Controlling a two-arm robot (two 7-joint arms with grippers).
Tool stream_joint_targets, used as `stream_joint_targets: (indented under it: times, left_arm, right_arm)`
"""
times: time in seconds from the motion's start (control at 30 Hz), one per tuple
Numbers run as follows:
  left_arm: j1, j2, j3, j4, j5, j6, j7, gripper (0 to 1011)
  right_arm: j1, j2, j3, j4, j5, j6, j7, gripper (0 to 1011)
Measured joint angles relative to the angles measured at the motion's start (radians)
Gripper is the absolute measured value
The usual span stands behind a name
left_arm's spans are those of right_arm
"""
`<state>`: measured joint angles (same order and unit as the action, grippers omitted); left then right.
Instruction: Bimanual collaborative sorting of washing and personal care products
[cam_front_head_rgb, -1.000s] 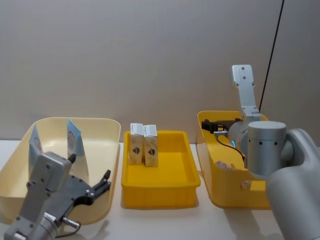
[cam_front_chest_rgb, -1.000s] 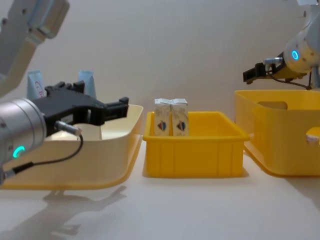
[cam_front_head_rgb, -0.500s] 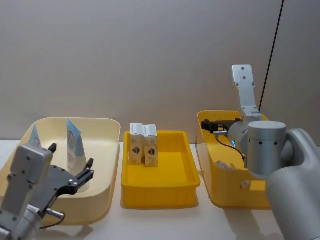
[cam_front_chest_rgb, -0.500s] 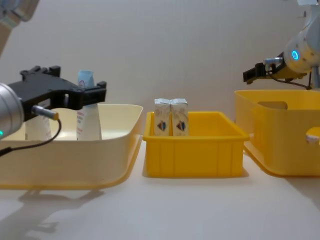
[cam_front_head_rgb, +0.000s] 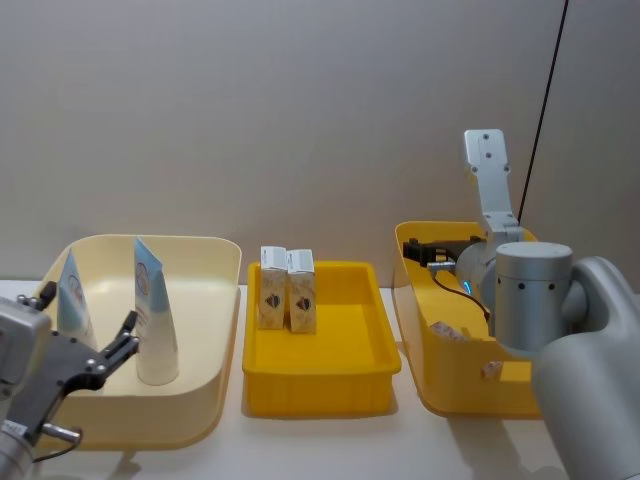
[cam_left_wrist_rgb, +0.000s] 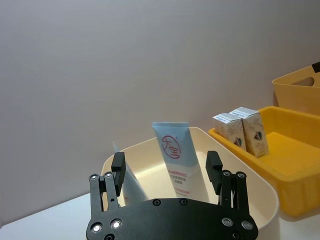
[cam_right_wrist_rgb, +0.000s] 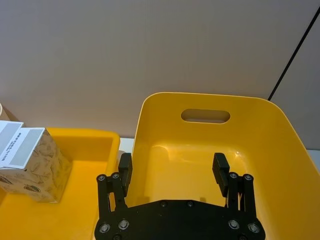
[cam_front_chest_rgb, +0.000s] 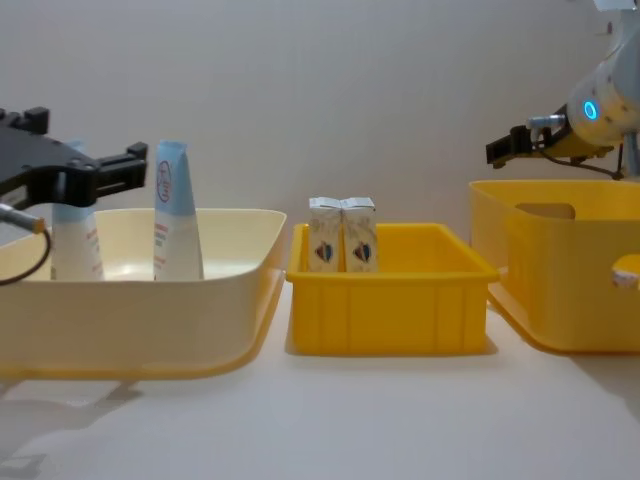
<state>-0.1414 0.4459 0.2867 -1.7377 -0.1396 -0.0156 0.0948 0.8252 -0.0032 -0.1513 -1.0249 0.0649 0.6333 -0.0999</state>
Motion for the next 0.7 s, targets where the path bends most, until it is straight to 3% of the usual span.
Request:
stream_joint_targets:
  times: [0.33,0.7]
  left_arm:
    - [0.026,0.014,-0.045,-0.005,-0.034,0.001,-0.015,1003]
    - [0.006,0.02,-0.083,0.055,-0.114,0.042,-0.088,1003]
  right_arm:
    - [0.0,0.0,0.0,0.0,0.0,0.0,0.0,1001]
    - [0.0,0.0,0.0,0.0,0.0,0.0,0.0,1001]
